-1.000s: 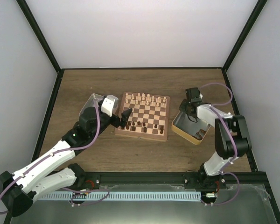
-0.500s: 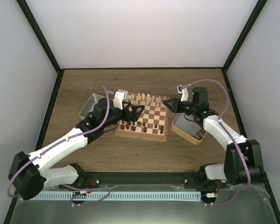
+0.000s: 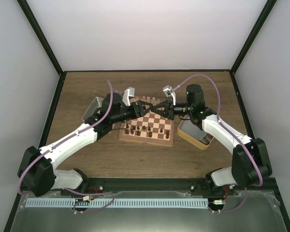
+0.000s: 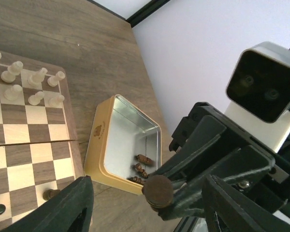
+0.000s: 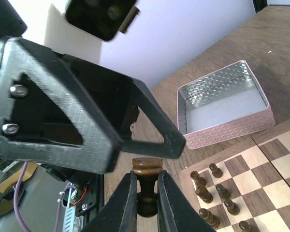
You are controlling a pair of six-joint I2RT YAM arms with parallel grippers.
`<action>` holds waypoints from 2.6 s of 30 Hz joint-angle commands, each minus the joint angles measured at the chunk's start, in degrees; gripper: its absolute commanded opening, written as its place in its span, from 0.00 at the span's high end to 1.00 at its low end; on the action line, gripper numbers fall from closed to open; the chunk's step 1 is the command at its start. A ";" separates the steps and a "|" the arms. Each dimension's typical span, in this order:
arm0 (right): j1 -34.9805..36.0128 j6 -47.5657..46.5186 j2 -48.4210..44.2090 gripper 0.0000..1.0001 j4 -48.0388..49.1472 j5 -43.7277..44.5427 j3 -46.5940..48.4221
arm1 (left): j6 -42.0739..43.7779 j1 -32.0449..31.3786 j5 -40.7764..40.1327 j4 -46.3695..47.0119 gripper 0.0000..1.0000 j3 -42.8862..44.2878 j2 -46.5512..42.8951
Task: Set up the chess pieces on the board
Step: Place the chess piece on the chessboard.
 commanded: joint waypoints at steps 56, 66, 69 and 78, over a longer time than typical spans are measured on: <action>8.21 48.30 -8.49 0.57 27.21 24.26 -13.93 | -38.85 2.84 8.23 35.45 0.95 -12.48 2.25; 8.34 51.23 -9.78 0.81 27.99 24.42 -15.17 | -39.47 2.84 7.83 36.51 0.96 -13.41 3.09; 8.34 52.76 -11.01 0.91 28.84 24.74 -15.99 | -39.47 2.86 8.13 37.34 0.96 -13.77 3.46; 8.13 42.31 -9.03 0.95 -0.12 25.36 -5.70 | -23.24 2.92 0.87 20.39 0.61 -13.05 -1.08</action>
